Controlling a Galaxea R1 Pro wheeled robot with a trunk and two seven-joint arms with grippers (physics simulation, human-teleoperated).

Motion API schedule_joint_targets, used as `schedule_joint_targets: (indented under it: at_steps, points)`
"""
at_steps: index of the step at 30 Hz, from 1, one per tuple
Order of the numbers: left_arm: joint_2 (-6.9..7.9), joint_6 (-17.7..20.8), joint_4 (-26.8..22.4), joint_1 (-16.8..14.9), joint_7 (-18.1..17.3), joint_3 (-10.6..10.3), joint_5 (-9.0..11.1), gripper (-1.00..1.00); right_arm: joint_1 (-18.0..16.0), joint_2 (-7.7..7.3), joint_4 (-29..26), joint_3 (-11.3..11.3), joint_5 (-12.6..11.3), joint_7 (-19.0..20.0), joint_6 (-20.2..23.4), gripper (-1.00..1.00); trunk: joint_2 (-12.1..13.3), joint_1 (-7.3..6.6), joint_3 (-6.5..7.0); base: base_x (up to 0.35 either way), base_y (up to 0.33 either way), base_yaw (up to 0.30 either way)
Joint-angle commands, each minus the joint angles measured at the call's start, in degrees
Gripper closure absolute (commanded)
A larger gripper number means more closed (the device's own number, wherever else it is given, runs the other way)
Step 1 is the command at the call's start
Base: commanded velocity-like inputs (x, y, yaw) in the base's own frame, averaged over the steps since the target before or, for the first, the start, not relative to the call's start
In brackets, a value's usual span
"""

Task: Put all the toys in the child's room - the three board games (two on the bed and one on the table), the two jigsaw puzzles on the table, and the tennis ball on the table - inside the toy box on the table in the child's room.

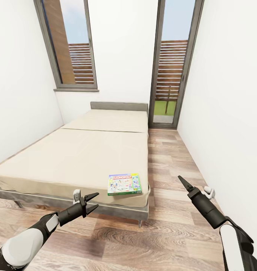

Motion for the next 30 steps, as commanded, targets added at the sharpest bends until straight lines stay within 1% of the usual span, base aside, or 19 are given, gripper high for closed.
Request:
schedule_joint_targets:
  at_steps: [1, 6, 15, 30]
  points:
    - [-0.01, 0.5, 0.0, 0.0, -0.3, 0.5, -0.6, -1.00, -0.1, 0.05, 0.0, -0.1, -0.3, 0.1, 0.4, -1.00, 0.0, -0.01, -0.05, 0.003, -0.003, 0.000]
    - [-0.02, 0.6, 0.0, 0.0, -0.2, 0.5, -0.6, -1.00, -0.1, 0.05, 0.0, -0.1, -0.3, 0.1, 0.4, -1.00, 0.0, -0.01, -0.05, 0.019, -0.005, 0.000]
    - [-0.02, 0.6, 0.0, 0.0, -0.2, 0.4, -0.6, -1.00, -0.1, 0.05, 0.3, -0.1, -0.3, 0.0, 0.4, -1.00, 0.0, -0.01, -0.05, 0.112, -0.060, 0.000]
    - [0.00, 0.6, 0.0, 0.0, -0.2, 0.4, -0.6, -1.00, -0.1, 0.05, 0.3, -0.1, -0.3, 0.0, 0.4, -1.00, 0.0, -0.01, -0.05, 0.012, -0.024, 0.000]
